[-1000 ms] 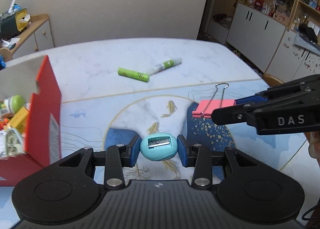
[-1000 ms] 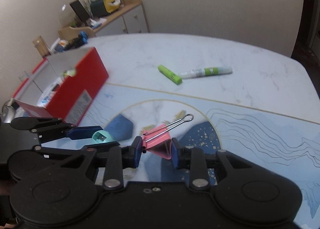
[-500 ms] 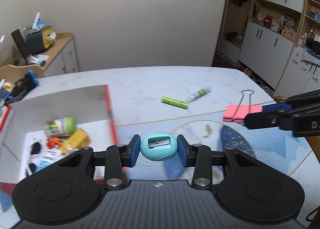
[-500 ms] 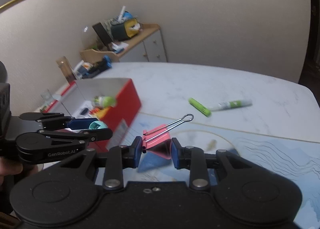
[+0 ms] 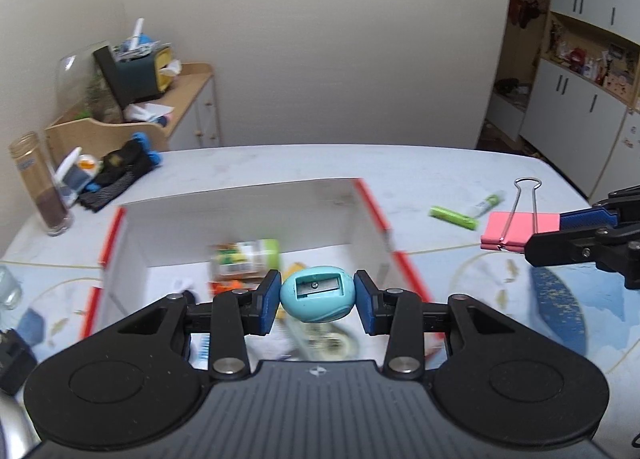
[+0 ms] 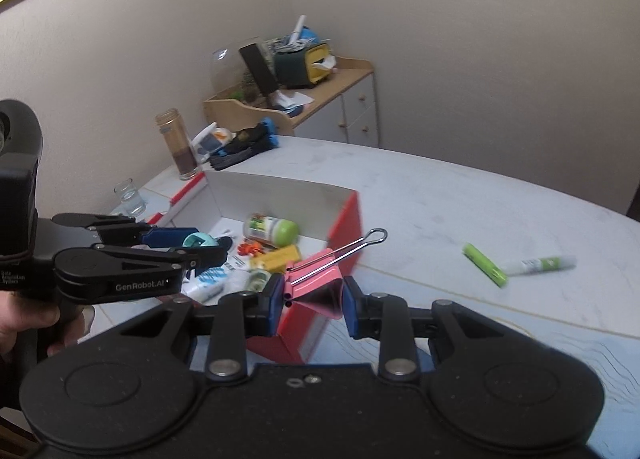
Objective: Organize rigid objects
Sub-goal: 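Carry the sharpener with the left tool while the right tool carries the binder clip over the box, then open the left tool to drop the sharpener while the right tool releases the binder clip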
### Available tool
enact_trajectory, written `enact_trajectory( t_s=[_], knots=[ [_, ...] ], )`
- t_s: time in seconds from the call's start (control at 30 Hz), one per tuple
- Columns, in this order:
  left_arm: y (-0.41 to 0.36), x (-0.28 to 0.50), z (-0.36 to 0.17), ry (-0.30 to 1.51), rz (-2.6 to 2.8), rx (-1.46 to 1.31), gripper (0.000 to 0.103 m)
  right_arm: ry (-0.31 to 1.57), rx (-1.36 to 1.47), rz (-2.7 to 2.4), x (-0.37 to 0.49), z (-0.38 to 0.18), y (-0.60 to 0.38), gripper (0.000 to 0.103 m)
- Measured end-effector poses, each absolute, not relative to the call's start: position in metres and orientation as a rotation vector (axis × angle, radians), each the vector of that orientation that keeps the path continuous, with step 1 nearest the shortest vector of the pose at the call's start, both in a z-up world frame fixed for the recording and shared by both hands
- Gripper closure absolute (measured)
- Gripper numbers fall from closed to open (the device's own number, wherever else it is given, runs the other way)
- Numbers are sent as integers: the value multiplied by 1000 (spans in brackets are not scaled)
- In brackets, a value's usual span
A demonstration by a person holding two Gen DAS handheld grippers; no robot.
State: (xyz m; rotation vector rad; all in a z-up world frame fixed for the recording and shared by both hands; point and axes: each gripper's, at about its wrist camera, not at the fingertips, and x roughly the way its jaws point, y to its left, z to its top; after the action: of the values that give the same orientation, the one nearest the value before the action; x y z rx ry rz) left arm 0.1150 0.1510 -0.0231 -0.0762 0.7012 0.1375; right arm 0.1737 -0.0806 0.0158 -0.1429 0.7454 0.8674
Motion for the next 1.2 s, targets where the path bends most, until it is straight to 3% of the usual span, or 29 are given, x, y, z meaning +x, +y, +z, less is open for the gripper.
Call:
enact_trajectory(
  t_s=[0.47, 1.2],
  knots=[
    [240, 149, -48, 787, 196, -46, 64, 745, -314, 888, 167, -11, 29, 74],
    [255, 231, -110, 1075, 144, -47, 64, 785, -512, 856, 176, -78, 110, 74]
  ],
)
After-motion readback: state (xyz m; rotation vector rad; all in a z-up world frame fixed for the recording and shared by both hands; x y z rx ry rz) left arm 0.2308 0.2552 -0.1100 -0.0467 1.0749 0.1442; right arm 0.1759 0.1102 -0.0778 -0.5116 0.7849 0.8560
